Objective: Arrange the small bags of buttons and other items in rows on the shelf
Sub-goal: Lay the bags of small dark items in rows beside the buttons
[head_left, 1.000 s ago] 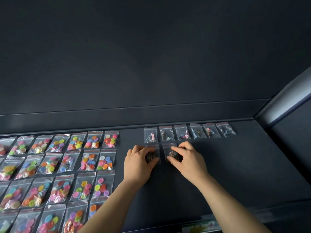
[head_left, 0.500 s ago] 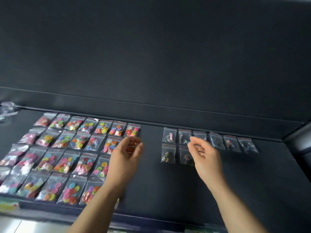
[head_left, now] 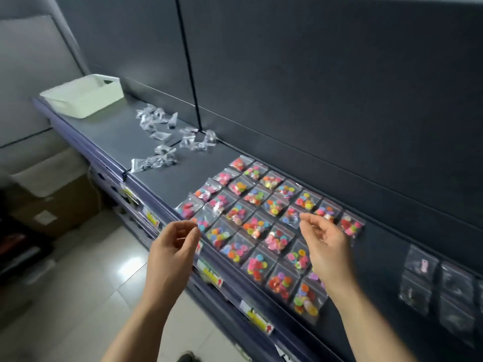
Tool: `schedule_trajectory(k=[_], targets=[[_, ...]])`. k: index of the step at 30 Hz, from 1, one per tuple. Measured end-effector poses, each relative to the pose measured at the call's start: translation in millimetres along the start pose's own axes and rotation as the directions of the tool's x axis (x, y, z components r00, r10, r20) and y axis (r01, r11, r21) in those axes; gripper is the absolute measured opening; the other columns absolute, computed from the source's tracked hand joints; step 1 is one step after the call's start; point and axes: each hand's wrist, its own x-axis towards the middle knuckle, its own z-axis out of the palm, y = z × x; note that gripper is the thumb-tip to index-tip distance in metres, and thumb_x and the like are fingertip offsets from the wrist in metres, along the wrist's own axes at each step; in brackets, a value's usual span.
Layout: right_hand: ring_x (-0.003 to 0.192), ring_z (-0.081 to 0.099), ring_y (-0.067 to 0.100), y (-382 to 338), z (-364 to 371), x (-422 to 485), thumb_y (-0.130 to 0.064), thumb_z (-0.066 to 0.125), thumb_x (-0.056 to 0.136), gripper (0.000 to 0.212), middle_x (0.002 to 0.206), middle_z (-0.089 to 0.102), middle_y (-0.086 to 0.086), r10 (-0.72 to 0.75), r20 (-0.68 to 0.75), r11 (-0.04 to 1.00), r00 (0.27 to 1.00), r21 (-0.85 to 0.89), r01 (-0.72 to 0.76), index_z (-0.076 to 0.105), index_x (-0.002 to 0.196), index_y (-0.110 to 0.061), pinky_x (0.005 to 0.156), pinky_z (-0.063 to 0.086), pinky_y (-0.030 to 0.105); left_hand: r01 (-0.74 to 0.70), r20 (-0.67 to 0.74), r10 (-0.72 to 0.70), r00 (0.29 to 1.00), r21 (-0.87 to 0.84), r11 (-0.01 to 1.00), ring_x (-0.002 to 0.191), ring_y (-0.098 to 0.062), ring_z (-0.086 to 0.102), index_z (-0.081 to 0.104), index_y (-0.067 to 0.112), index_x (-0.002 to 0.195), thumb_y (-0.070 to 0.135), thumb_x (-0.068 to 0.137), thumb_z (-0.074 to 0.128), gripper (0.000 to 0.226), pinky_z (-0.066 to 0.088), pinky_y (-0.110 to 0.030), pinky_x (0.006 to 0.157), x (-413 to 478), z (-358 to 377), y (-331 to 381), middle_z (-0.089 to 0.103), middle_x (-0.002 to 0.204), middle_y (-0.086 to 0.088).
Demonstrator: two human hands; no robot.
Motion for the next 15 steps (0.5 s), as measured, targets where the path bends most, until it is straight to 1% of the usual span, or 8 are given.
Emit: schedule_trajectory(k=[1, 3, 5, 6, 8, 11, 13, 15], targets=[[0.094, 0.063, 0.002, -6.5, 19.4, 4.1, -0.026, 0.058, 0.094, 0.013, 0.100, 0.068, -0.013, -0.011, 0.029, 1.000, 1.000, -0.013, 0.012, 0.067, 0.103, -0.029, 0.074, 0.048, 0.016, 0.000, -0.030, 0.000, 1.000, -0.005, 1.000, 0.070, -0.017, 0.063, 0.067, 0.025, 0.087, 0.019, 0.090, 0.063, 0.007, 0.049, -0.023, 0.060, 9.9, -14.7, -4.8, 0.067, 0.080, -0.001], [0.090, 0.063, 0.000, -20.2, 60.5, 12.3, -0.027, 0.057, 0.094, 0.018, 0.098, 0.068, -0.012, -0.042, 0.079, 0.999, 0.996, -0.031, 0.044, 0.067, 0.109, -0.023, 0.069, 0.047, 0.013, -0.006, -0.077, 0.005, 0.997, -0.013, 1.000, 0.068, -0.016, 0.061, 0.067, 0.025, 0.087, 0.018, 0.089, 0.064, 0.008, 0.049, -0.027, 0.063, 31.6, -44.6, -13.2, 0.068, 0.079, -0.003], [0.085, 0.063, -0.001, -34.4, 104.2, 20.6, -0.026, 0.057, 0.094, 0.016, 0.095, 0.068, -0.011, -0.056, 0.110, 0.998, 0.992, -0.026, 0.059, 0.067, 0.107, -0.025, 0.065, 0.046, 0.010, -0.010, -0.108, 0.008, 0.994, -0.016, 1.000, 0.064, -0.010, 0.058, 0.068, 0.024, 0.088, 0.016, 0.089, 0.063, 0.009, 0.048, -0.026, 0.063, 57.7, -74.3, -18.9, 0.068, 0.079, -0.002], [0.086, 0.063, 0.000, -41.8, 127.2, 24.7, -0.026, 0.057, 0.094, 0.014, 0.095, 0.068, -0.011, -0.060, 0.121, 0.998, 0.991, -0.018, 0.063, 0.066, 0.105, -0.027, 0.065, 0.046, 0.011, -0.012, -0.112, 0.010, 0.994, -0.012, 1.000, 0.062, -0.007, 0.058, 0.068, 0.024, 0.089, 0.017, 0.089, 0.063, 0.008, 0.048, -0.024, 0.061, 72.9, -89.9, -21.3, 0.067, 0.078, -0.001], [0.090, 0.062, 0.003, -56.7, 173.0, 32.7, -0.026, 0.057, 0.094, 0.013, 0.097, 0.067, -0.011, -0.065, 0.127, 0.998, 0.990, -0.009, 0.067, 0.066, 0.104, -0.028, 0.068, 0.045, 0.013, -0.024, -0.101, 0.026, 0.995, 0.022, 0.999, 0.058, -0.001, 0.055, 0.068, 0.023, 0.090, 0.018, 0.090, 0.064, 0.007, 0.046, -0.016, 0.057, 105.8, -121.1, -24.9, 0.066, 0.075, 0.002], [0.089, 0.060, -0.003, -76.7, 235.8, 45.9, -0.022, 0.057, 0.095, 0.014, 0.099, 0.067, -0.013, -0.071, 0.108, 0.998, 0.992, 0.005, 0.070, 0.067, 0.103, -0.026, 0.069, 0.045, 0.009, -0.045, -0.077, 0.053, 0.996, 0.098, 0.994, 0.056, 0.001, 0.053, 0.068, 0.019, 0.092, 0.017, 0.090, 0.064, 0.005, 0.042, -0.010, 0.053, 158.8, -163.0, -27.8, 0.065, 0.076, 0.002], [0.081, 0.060, -0.004, -86.8, 270.8, 55.1, -0.021, 0.057, 0.095, 0.014, 0.095, 0.067, -0.014, -0.049, 0.094, 0.999, 0.994, 0.015, 0.048, 0.067, 0.102, -0.026, 0.065, 0.047, 0.008, -0.060, -0.039, 0.067, 0.997, 0.167, 0.984, 0.060, 0.000, 0.057, 0.067, 0.018, 0.094, 0.019, 0.090, 0.064, 0.006, 0.045, -0.010, 0.055, 194.6, -183.3, -28.5, 0.067, 0.080, 0.002], [0.074, 0.060, 0.000, -92.1, 296.6, 65.5, -0.021, 0.057, 0.094, 0.013, 0.093, 0.069, -0.010, -0.015, 0.072, 1.000, 0.997, 0.012, 0.014, 0.068, 0.101, -0.025, 0.063, 0.048, 0.012, -0.060, 0.014, 0.058, 0.998, 0.223, 0.973, 0.071, -0.004, 0.062, 0.067, 0.019, 0.099, 0.023, 0.090, 0.064, 0.010, 0.048, -0.014, 0.062, 229.5, -194.3, -31.6, 0.068, 0.085, 0.003]])
